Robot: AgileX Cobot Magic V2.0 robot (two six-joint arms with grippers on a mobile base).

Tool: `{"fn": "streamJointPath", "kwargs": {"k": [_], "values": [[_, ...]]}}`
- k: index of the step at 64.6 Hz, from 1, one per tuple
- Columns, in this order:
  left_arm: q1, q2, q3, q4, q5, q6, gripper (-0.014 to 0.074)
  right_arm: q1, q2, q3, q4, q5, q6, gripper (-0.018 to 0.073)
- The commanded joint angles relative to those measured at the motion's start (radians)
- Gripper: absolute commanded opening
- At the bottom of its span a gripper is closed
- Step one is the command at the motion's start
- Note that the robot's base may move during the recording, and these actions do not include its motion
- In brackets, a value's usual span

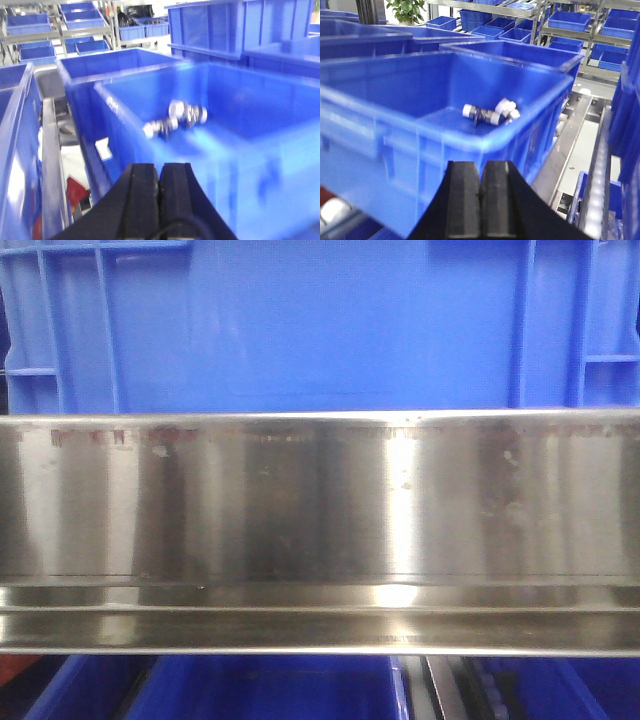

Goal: Place valve from conveyor to right shelf box

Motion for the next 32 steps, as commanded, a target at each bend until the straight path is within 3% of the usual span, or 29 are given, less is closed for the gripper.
{"fn": "streamJointPath", "kwargs": {"k": [1, 15, 32], "values": [[-0.004, -0.091, 0.077, -0.006, -0.029, -0.008, -0.0111, -0.007, -0.062, 0.078, -0.009, -0.051, -0.004, -0.0162], [-0.004, -0.231, 0.232, -0.006, -0.042, -0.008, -0.0111, -0.007, -0.182, 0.282, -0.009, -0.129, -0.004, -0.0162], [-0.004, -0.268, 0.326, -0.006, -0.101, -0.008, -0.0111, -0.007, -0.195, 0.357, -0.009, -0.182, -0.004, -0.0162]]}}
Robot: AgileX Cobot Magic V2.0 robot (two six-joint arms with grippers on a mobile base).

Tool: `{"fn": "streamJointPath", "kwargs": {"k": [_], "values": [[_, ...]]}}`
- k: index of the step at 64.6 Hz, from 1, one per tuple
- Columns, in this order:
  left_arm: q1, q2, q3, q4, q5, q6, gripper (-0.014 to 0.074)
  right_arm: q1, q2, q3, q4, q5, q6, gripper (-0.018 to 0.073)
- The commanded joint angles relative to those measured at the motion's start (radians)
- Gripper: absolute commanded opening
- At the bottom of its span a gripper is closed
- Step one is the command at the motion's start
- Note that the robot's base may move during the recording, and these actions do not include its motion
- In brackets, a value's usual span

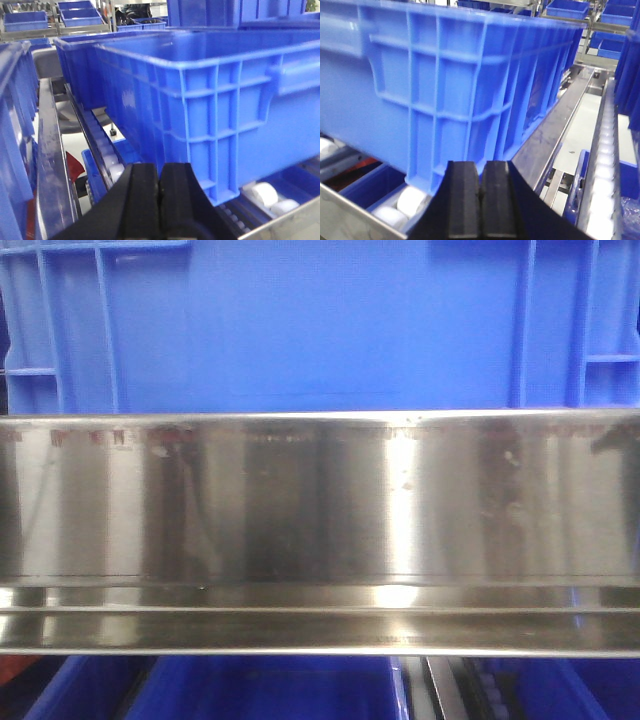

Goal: Place valve from conveyor to right shelf box

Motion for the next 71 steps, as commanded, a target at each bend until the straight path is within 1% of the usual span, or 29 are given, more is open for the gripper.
{"fn": "streamJointPath", "kwargs": {"k": [1, 53, 58, 63, 71], "values": [[-0.004, -0.006, 0.016, -0.006, -0.039, -0.006, -0.0111, -0.007, -0.004, 0.007, -0.009, -0.045, -0.004, -0.0162], [0.001, -0.006, 0.018, -0.013, -0.039, -0.006, -0.0111, -0.007, -0.004, 0.007, -0.009, -0.045, -0.004, -0.0162], [0.032, -0.011, 0.031, -0.042, -0.043, -0.006, -0.0111, -0.007, -0.004, 0.007, -0.009, -0.045, -0.004, -0.0162], [0.096, -0.022, 0.06, -0.086, -0.075, 0.004, -0.0111, -0.007, -0.004, 0.007, -0.009, -0.045, -0.004, -0.0162], [0.216, -0.068, 0.136, -0.168, -0.163, 0.101, -0.0111, -0.007, -0.004, 0.007, -0.009, -0.045, -0.004, -0.0162]]}}
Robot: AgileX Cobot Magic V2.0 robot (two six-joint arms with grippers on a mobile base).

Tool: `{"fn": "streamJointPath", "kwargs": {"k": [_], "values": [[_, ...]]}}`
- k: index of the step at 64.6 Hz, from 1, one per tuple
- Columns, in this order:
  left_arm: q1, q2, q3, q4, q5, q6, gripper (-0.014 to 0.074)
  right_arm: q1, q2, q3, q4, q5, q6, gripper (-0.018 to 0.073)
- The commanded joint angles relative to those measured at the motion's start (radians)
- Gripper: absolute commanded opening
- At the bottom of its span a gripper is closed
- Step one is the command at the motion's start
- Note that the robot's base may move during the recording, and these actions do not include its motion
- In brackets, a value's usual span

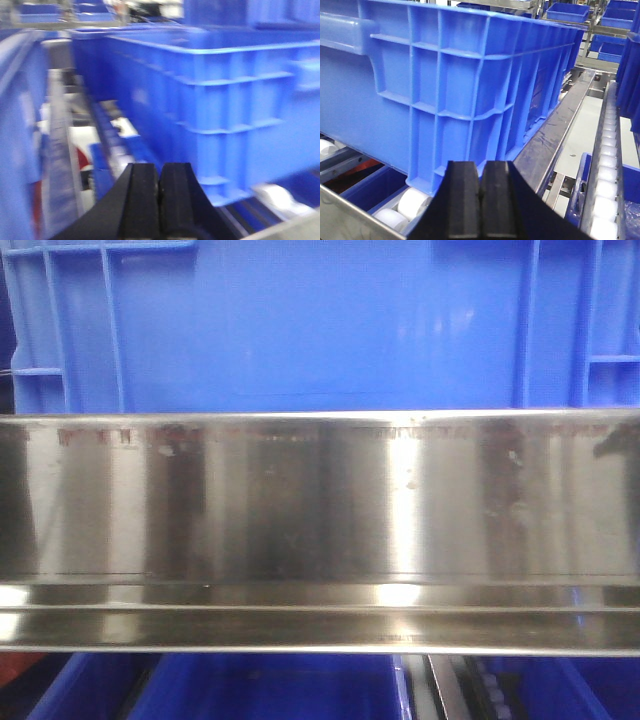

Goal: Place valve from conveyor to right shelf box

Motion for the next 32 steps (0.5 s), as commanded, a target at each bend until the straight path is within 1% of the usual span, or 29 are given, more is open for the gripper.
{"fn": "streamJointPath", "kwargs": {"k": [1, 5, 9, 13, 21, 28, 32], "values": [[0.083, -0.042, 0.057, -0.075, -0.087, 0.066, -0.0111, -0.007, -0.004, 0.002, -0.009, -0.025, -0.004, -0.0162], [0.146, -0.072, 0.11, -0.117, -0.121, 0.083, -0.0111, -0.007, -0.004, 0.002, -0.009, -0.025, -0.004, -0.0162], [0.212, -0.114, 0.172, -0.117, -0.149, 0.083, -0.0111, -0.007, -0.004, 0.002, -0.009, -0.025, -0.004, -0.0162], [0.248, -0.145, 0.208, -0.117, -0.158, 0.083, -0.0111, -0.007, -0.004, 0.002, -0.009, -0.025, -0.004, -0.0162], [0.301, -0.158, 0.278, -0.124, -0.177, 0.083, -0.0111, -0.007, -0.004, 0.002, -0.009, -0.025, -0.004, -0.0162], [0.329, -0.158, 0.318, -0.124, -0.217, 0.083, -0.0111, -0.007, -0.004, 0.002, -0.009, -0.026, -0.004, -0.0162], [0.337, -0.158, 0.344, -0.124, -0.259, 0.083, -0.0111, -0.007, -0.004, 0.002, -0.009, -0.027, -0.004, -0.0162]]}}
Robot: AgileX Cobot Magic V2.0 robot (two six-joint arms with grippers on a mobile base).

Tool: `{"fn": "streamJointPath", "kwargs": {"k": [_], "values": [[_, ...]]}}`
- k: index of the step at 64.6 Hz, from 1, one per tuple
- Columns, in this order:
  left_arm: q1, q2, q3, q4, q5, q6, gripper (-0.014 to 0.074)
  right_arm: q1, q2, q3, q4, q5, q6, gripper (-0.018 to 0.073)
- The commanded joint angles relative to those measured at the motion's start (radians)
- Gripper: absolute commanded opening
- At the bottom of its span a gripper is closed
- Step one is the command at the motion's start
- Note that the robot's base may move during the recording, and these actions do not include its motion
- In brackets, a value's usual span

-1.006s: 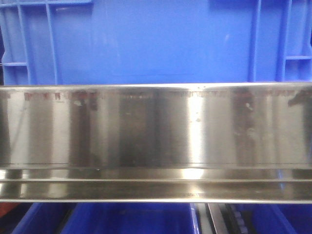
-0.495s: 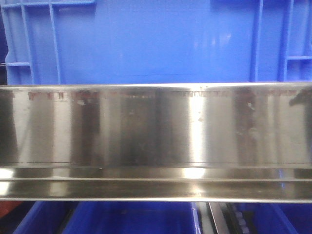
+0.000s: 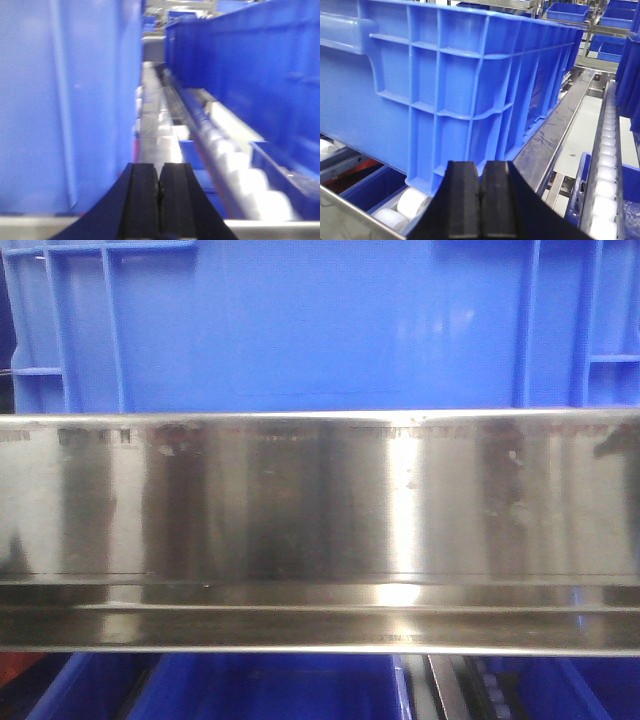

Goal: Place valve from conveyor to right shelf box

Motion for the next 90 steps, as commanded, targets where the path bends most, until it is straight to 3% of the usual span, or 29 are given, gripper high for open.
{"fn": "streamJointPath", "kwargs": {"k": [1, 8, 90], "values": [[0.016, -0.006, 0.039, -0.007, -0.09, 0.006, -0.0111, -0.007, -0.004, 0.002, -0.009, -0.027, -0.004, -0.0162], [0.022, -0.006, 0.066, -0.007, -0.188, 0.006, -0.0111, -0.007, -0.004, 0.002, -0.009, -0.027, -0.004, -0.0162], [0.022, -0.006, 0.066, -0.007, -0.163, 0.006, -0.0111, -0.007, -0.004, 0.002, -0.009, -0.052, -0.004, -0.0162]]}}
